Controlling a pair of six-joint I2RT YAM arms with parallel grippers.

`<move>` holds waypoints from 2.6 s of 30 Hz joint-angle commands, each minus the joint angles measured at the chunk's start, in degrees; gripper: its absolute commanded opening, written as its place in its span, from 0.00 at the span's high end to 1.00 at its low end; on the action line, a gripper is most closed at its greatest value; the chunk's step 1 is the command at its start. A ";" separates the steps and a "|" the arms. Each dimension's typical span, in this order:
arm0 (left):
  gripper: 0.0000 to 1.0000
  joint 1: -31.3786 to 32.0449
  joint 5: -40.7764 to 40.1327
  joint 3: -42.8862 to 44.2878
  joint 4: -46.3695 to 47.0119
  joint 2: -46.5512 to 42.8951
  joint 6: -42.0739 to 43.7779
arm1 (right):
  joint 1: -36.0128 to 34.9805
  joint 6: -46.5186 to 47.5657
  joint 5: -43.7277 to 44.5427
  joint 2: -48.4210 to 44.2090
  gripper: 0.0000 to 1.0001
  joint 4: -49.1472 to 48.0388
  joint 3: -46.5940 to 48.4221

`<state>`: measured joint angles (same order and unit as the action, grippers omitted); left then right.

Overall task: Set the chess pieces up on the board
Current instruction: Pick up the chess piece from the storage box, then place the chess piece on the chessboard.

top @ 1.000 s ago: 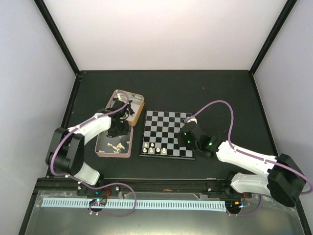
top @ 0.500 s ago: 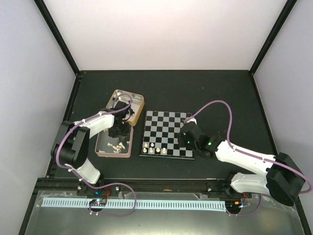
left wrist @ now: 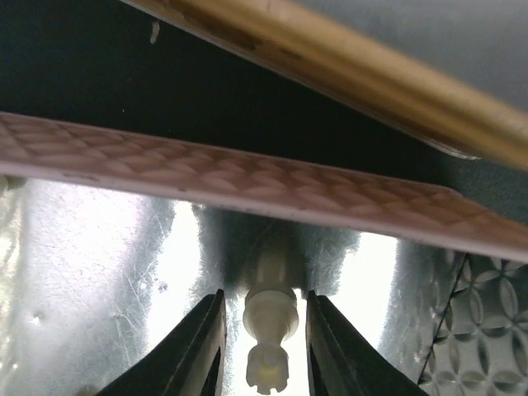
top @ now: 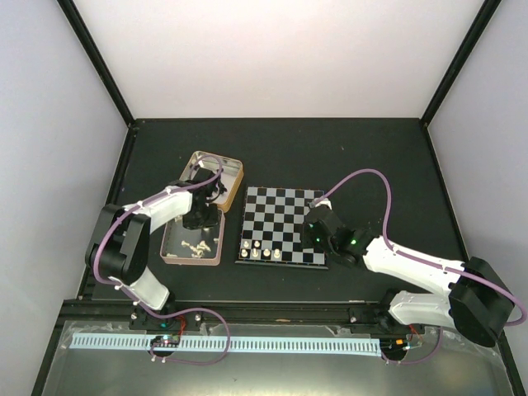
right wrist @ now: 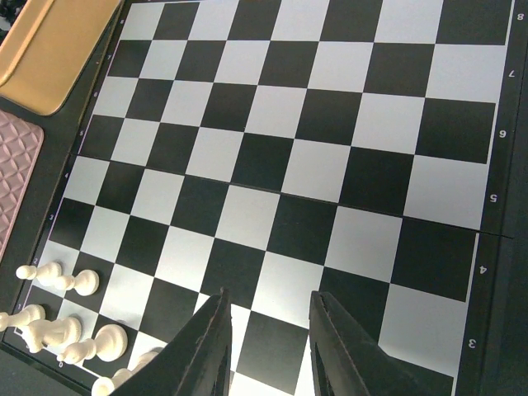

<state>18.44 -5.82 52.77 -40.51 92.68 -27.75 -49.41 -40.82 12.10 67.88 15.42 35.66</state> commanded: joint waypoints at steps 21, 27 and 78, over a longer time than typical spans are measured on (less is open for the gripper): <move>0.98 2.10 -0.54 2.58 -1.26 -6.64 0.27 | 0.10 -0.63 2.86 -2.40 0.73 -0.11 0.30; 0.98 8.13 3.39 3.69 -0.16 -15.53 -1.52 | 0.23 -0.77 6.09 -7.52 0.73 3.19 0.09; 0.93 46.73 10.66 41.46 -4.28 28.76 -14.77 | 0.24 -2.76 28.69 -46.40 0.62 28.50 3.22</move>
<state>64.97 2.83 92.44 -44.12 120.40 -41.93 -49.41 -43.64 38.89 21.30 45.36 39.62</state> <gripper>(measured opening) 0.107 0.376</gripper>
